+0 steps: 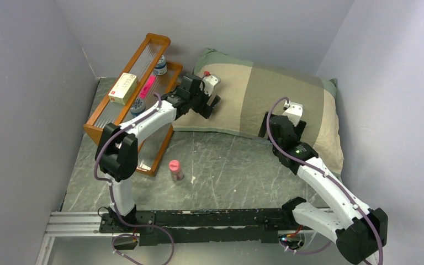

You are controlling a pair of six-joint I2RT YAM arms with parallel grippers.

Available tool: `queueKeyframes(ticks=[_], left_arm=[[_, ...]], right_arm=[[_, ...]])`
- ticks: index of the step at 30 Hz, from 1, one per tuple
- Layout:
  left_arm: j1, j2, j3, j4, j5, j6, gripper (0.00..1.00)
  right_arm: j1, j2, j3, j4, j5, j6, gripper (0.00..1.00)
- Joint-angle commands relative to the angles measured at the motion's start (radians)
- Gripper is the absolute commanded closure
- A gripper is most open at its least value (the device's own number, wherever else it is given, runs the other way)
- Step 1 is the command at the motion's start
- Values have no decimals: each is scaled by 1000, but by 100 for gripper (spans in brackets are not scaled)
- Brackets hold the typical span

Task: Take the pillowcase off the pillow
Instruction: Adjust the pillow at the center of the board.

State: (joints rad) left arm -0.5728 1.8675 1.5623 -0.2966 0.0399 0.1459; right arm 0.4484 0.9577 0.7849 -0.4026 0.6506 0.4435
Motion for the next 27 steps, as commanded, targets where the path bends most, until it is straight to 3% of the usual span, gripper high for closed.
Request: queueKeyframes(ticks=[1, 5, 13, 27], left_arm=[[-1, 35, 28, 7, 64, -10, 4], [-1, 60, 24, -11, 126, -36, 19], [-5, -49, -71, 0, 264, -85, 93], [-142, -281, -233, -49, 382, -187, 95]], right_arm=[[-2, 19, -33, 110, -41, 13, 0], [-5, 76, -48, 133, -58, 18, 0], [-11, 121, -55, 191, -133, 16, 0], [-10, 37, -44, 172, -253, -26, 0]])
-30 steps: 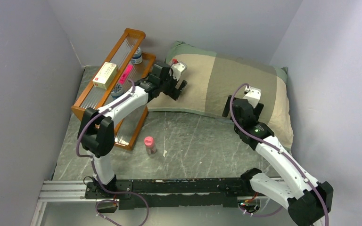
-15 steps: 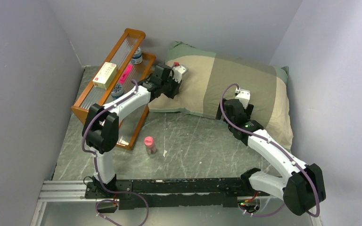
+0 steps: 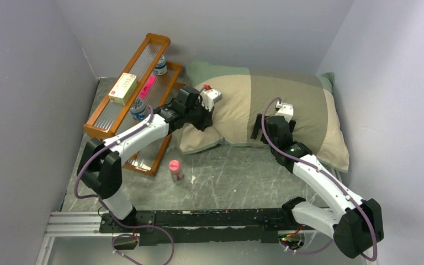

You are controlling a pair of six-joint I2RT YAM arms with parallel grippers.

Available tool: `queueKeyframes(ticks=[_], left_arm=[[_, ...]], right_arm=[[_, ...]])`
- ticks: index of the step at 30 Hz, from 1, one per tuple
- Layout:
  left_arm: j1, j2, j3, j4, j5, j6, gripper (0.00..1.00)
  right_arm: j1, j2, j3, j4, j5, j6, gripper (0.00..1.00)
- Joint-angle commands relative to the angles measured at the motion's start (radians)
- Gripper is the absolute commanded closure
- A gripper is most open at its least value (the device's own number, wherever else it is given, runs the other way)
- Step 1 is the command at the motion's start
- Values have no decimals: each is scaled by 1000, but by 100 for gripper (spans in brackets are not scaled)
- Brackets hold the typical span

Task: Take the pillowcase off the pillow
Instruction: Adjust the pillow at the center of the board.

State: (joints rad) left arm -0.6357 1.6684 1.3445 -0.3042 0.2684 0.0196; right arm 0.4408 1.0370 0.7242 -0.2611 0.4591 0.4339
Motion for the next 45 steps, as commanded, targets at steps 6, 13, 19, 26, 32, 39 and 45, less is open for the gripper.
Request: queueKeyframes(ticks=[6, 13, 19, 26, 32, 39, 45], left_arm=[[-164, -155, -64, 20, 218, -125, 95], [-320, -159, -45, 56, 229, -133, 95], [-442, -171, -54, 115, 244, -126, 95], [-473, -188, -84, 192, 205, -123, 94], [-410, -193, -5, 87, 116, -81, 65], [-227, -235, 101, 27, 107, -47, 32], [-30, -132, 205, -35, 152, -48, 16]], right_arm=[[-4, -73, 45, 2, -100, -37, 0], [-4, -119, 70, -36, -97, -49, 0], [-4, -165, 69, -48, -84, -46, 0], [-4, -189, 55, -46, -81, -45, 0], [-4, -237, 45, -39, -74, -63, 0], [-4, -315, 1, -38, -52, -49, 0], [-4, -322, -2, -76, -57, -9, 0]])
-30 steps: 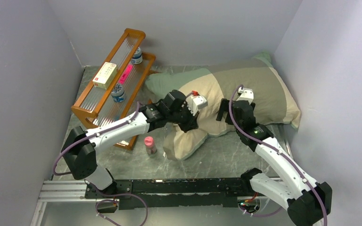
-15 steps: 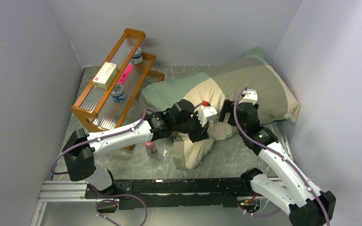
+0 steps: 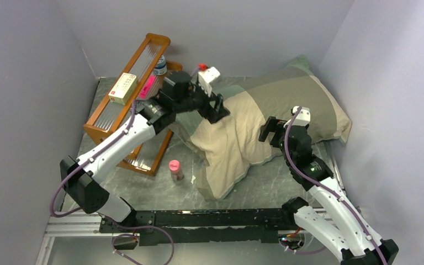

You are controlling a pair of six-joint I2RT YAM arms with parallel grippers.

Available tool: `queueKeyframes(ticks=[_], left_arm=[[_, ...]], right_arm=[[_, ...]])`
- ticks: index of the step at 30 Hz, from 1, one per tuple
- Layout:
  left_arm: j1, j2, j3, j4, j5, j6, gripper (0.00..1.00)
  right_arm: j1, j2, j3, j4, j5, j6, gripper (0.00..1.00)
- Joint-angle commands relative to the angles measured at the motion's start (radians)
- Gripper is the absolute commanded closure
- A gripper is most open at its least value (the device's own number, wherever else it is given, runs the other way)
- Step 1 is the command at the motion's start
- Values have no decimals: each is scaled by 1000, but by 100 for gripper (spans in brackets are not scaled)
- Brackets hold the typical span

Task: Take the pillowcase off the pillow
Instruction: Adjust the pillow at the center of the board.

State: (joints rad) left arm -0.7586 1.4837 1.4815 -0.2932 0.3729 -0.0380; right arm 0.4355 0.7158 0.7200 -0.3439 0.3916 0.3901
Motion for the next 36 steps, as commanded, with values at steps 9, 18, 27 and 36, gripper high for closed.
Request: queueKeyframes(ticks=[9, 18, 27, 36], left_arm=[[210, 295, 285, -122, 80, 12, 11], [211, 463, 310, -100, 264, 3, 7], [201, 415, 52, 142, 459, -123, 37], [182, 244, -214, 382, 441, -230, 95]], right_arm=[[-5, 38, -41, -26, 39, 120, 0], [-10, 108, -103, 69, -69, 156, 0], [-14, 202, -202, 246, -191, 223, 0], [-23, 273, -186, 339, -217, 199, 28]])
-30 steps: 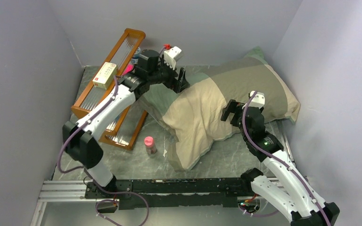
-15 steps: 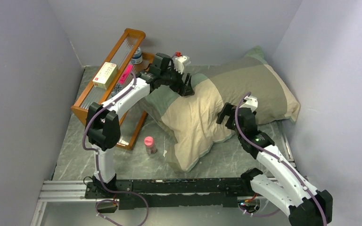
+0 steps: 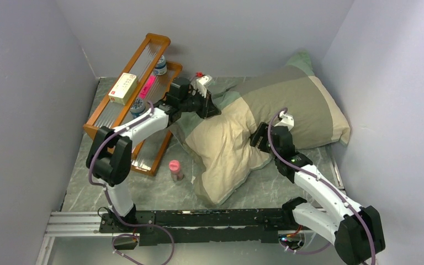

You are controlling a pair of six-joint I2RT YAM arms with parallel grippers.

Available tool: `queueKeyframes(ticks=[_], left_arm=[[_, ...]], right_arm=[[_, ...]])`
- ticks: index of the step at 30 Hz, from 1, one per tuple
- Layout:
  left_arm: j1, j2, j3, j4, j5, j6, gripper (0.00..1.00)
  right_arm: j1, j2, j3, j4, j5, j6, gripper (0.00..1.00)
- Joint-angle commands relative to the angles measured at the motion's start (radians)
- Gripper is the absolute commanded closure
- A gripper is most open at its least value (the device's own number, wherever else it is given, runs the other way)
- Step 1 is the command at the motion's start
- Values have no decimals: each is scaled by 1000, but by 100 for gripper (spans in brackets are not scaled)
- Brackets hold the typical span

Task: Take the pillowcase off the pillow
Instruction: Adjust the pillow at the center of the board.

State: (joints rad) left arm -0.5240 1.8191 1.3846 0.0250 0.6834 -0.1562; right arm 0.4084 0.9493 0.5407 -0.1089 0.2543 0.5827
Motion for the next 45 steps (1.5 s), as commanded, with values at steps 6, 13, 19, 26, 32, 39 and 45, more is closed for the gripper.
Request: queueKeyframes(ticks=[6, 13, 19, 26, 32, 39, 45], left_arm=[[-113, -165, -136, 37, 72, -101, 95], [-168, -237, -170, 87, 32, -136, 95], [-222, -270, -172, 102, 13, -147, 95], [-281, -310, -170, 114, -14, -156, 95], [-356, -299, -163, 122, -25, -165, 95], [-447, -252, -136, 152, -38, -182, 95], [-477, -267, -166, 179, -61, -198, 95]], right_arm=[[-22, 109, 100, 104, -40, -42, 78], [-79, 179, 238, 139, -33, -88, 100], [-132, 216, 353, 146, -45, -122, 100], [-149, 247, 429, 150, -86, -121, 100], [-153, 235, 424, 133, -83, -133, 100], [-161, 248, 435, 112, -91, -159, 100], [-161, 261, 424, 80, -145, -173, 100]])
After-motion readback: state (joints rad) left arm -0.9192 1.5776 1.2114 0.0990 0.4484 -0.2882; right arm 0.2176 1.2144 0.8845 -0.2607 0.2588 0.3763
